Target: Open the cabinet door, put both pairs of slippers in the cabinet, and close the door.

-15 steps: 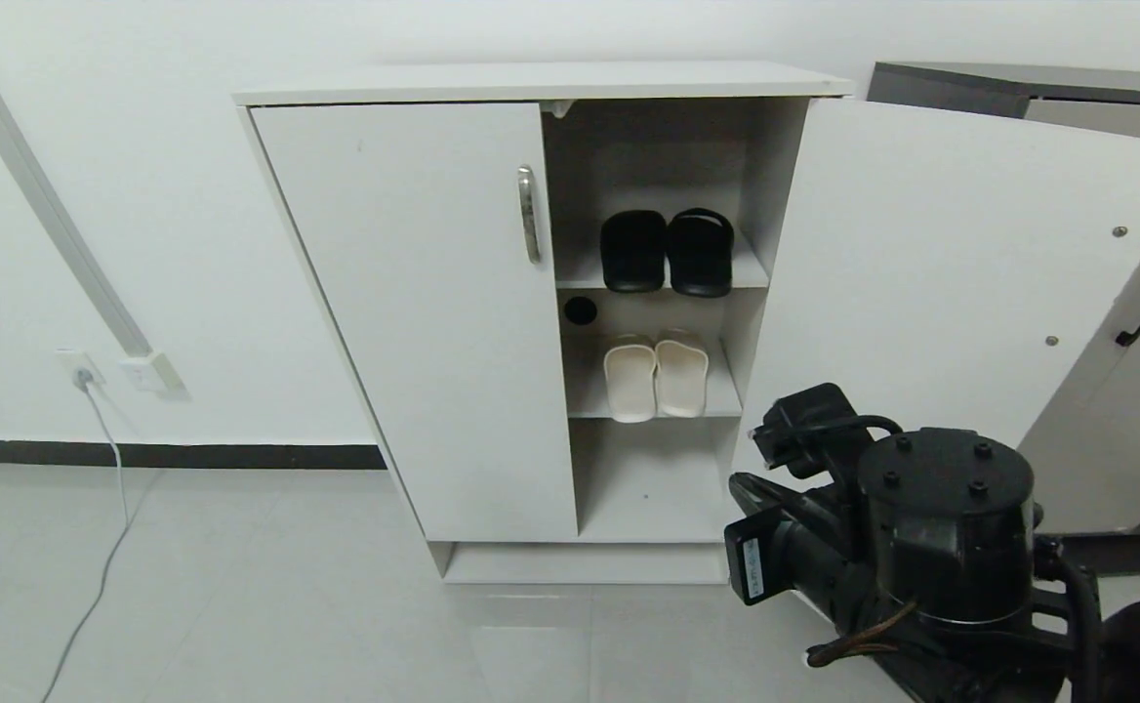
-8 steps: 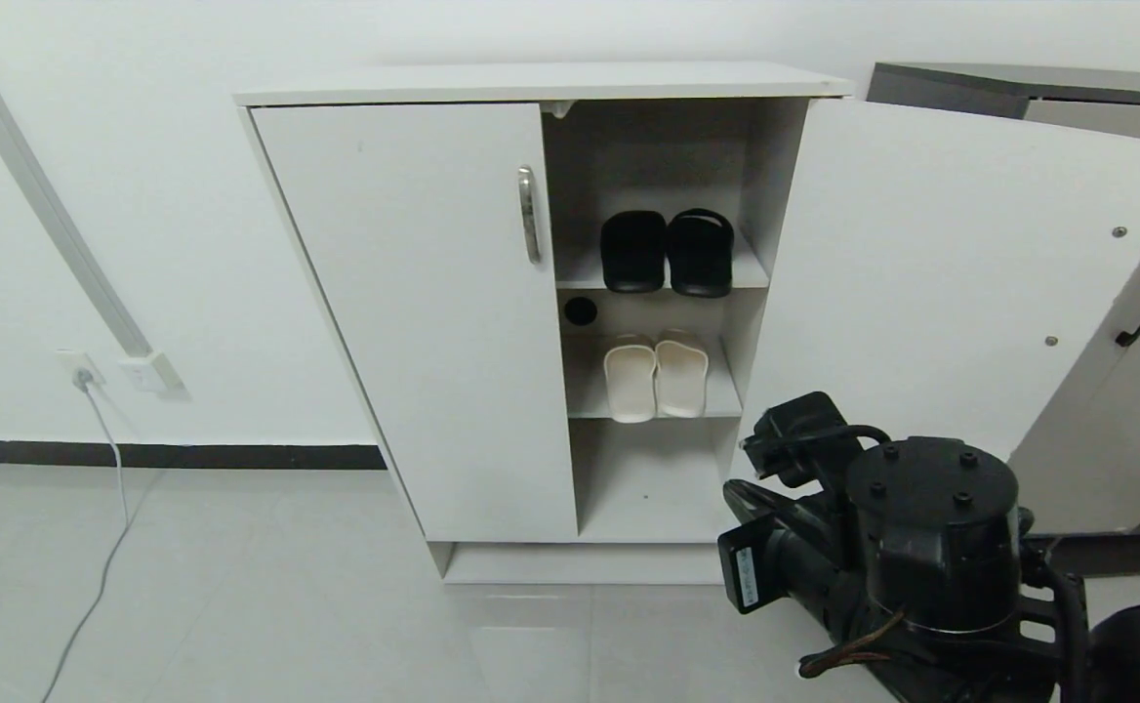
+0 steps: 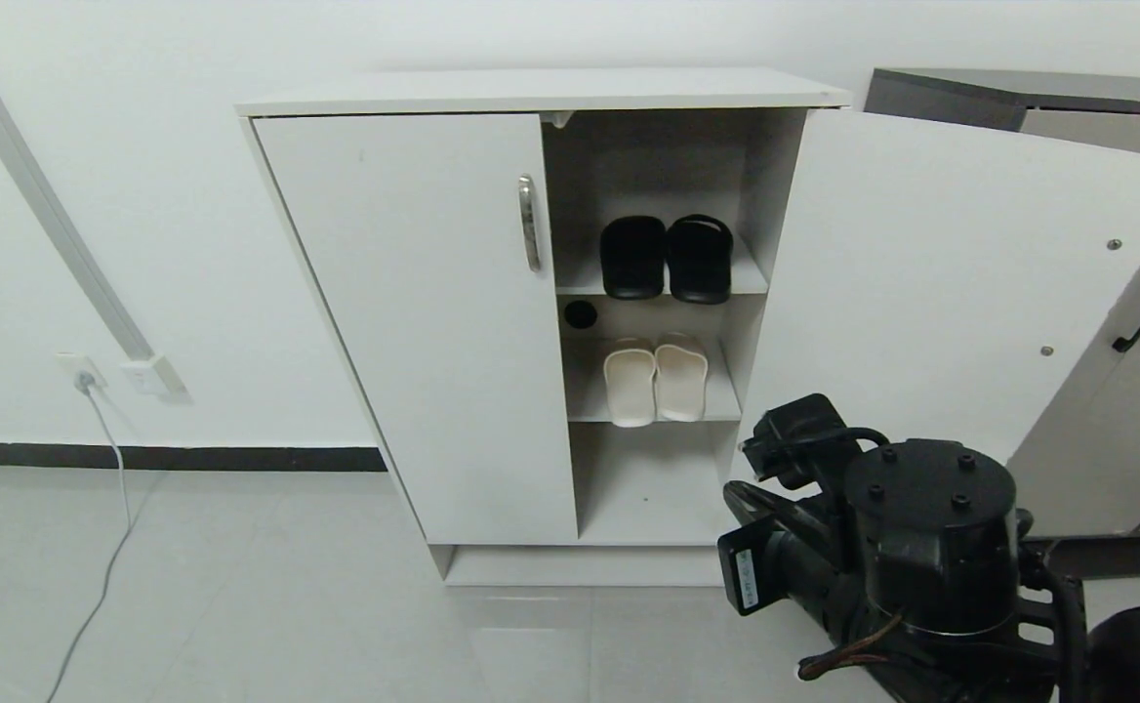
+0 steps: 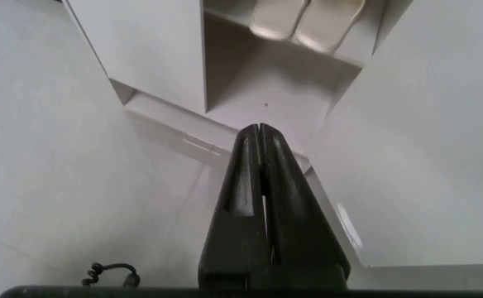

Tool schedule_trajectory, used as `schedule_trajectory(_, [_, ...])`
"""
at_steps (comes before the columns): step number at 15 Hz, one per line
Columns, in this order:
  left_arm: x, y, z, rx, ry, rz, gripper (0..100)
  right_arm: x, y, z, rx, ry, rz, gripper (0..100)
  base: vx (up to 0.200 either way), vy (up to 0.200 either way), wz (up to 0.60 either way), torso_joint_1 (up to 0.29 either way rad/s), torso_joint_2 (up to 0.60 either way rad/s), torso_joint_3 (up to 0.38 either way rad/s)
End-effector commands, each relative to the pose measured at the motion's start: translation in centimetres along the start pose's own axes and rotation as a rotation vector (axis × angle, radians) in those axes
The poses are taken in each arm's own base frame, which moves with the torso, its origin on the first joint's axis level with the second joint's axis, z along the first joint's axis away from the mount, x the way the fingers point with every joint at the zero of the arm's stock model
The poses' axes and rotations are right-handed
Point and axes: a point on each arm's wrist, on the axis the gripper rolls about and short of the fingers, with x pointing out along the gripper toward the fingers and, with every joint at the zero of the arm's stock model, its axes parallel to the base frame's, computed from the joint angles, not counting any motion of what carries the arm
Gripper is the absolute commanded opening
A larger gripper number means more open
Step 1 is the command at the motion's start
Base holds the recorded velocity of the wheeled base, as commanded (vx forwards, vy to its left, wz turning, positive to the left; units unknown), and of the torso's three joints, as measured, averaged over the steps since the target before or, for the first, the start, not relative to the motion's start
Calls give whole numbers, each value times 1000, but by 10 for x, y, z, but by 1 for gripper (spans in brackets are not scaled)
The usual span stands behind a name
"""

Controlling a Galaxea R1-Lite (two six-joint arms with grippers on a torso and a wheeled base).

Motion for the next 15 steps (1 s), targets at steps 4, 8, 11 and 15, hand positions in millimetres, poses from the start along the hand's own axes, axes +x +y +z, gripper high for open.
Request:
schedule_trajectory(4, [0, 0, 0, -1, 2, 0, 0, 2, 1, -3, -7, 10, 0, 0, 0, 0, 0, 23, -355, -365])
schedule_trajectory(8, [0, 0, 0, -1, 2, 0, 0, 2, 1, -5, -13, 19, -1, 0, 0, 0, 0, 80, -475, -361])
schedule_trajectory(11, [0, 0, 0, -1, 2, 0, 0, 3, 1, -6, -14, 20, -3, 0, 0, 0, 0, 123, -461, -338])
schedule_trajectory(15, [0, 0, 0, -1, 2, 0, 0, 3, 2, -6, -17, 20, -3, 0, 0, 0, 0, 148, -477, -324])
